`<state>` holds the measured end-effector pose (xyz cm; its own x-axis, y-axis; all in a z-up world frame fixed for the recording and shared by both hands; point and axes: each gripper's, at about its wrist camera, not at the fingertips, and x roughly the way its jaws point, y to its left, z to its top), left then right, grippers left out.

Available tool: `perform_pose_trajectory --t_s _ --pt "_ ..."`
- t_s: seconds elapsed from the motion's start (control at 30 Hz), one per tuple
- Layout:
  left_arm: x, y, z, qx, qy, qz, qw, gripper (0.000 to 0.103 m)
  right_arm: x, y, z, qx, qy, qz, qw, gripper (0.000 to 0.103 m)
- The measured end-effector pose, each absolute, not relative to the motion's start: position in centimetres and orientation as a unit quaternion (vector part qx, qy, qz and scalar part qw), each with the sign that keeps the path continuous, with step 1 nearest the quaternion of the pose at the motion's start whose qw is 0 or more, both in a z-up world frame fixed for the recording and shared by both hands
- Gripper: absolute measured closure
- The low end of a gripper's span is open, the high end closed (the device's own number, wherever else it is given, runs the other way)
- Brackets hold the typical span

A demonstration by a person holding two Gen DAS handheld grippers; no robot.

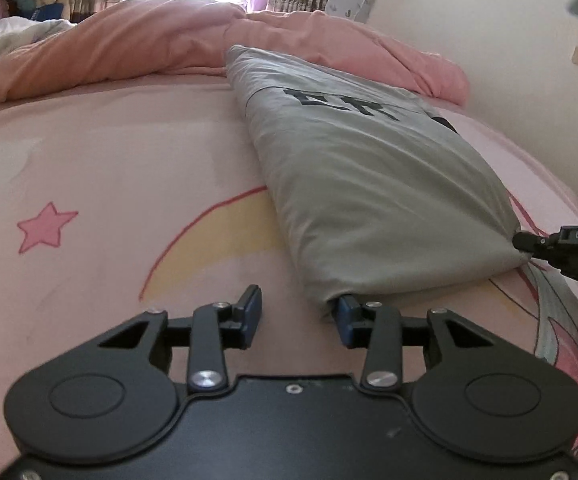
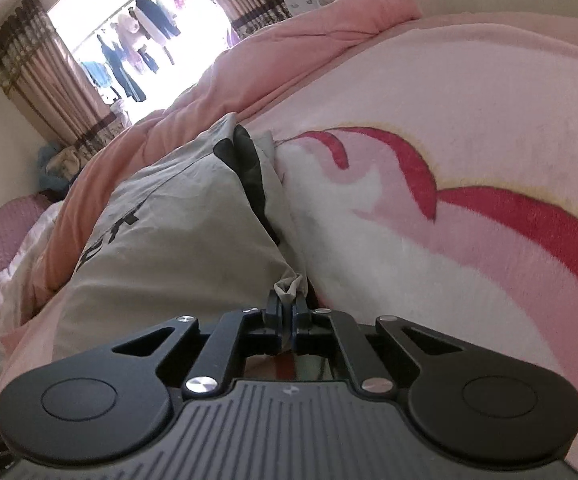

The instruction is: Fold large clothes

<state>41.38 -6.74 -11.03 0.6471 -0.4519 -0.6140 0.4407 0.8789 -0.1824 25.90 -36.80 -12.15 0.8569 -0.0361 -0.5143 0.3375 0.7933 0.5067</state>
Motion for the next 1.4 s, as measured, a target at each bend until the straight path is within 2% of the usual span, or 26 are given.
perform_pose_trajectory --t_s 0.03,0.13,0.17,0.23,0.4,0.6,0.77,1.0,1.17,1.27,1.4 --pt "41.2 -6.7 -10.8 -0.004 0.344 -0.247 0.906 0.063 25.9 -36.7 -11.8 0.295 0.253 -0.102 0.916 0.096" --pt "40.3 -5.9 -9.6 0.007 0.343 -0.246 0.907 0.064 24.8 -36.4 -9.9 0.252 0.243 -0.126 0.928 0.065" --pt "39.8 -5.6 -8.8 0.01 0.341 -0.241 0.909 0.065 24.3 -36.2 -9.1 0.239 0.233 -0.131 0.933 0.064" --pt "39.4 -5.2 -7.5 -0.001 0.323 -0.229 0.918 0.066 23.8 -35.4 -7.3 0.219 0.207 -0.129 0.945 0.066" --pt "40.2 -6.7 -4.1 -0.042 0.281 -0.265 0.922 0.063 25.5 -32.3 -4.8 0.164 0.197 -0.075 0.964 0.066" --pt "42.3 -9.8 -7.7 -0.052 0.342 -0.285 0.894 0.063 27.9 -31.3 -7.9 0.128 0.249 -0.115 0.953 0.07" --pt "41.8 -10.1 -9.3 -0.029 0.331 -0.281 0.9 0.063 28.3 -32.1 -10.5 0.127 0.266 -0.122 0.948 0.087" --pt "41.9 -10.5 -9.8 -0.015 0.315 -0.276 0.908 0.063 28.6 -32.2 -10.4 0.123 0.27 -0.122 0.947 0.087" --pt "42.0 -9.6 -5.7 -0.038 0.309 -0.304 0.9 0.062 29.0 -31.6 -7.1 0.103 0.246 -0.126 0.955 0.08" --pt "43.4 -10.2 -3.8 -0.025 0.286 -0.305 0.908 0.062 30.6 -31.5 -5.5 0.093 0.229 -0.12 0.962 0.079" --pt "46.8 -11.4 -3.8 -0.028 0.302 -0.295 0.906 0.062 33.6 -31.4 -5.3 0.083 0.229 -0.125 0.962 0.08"
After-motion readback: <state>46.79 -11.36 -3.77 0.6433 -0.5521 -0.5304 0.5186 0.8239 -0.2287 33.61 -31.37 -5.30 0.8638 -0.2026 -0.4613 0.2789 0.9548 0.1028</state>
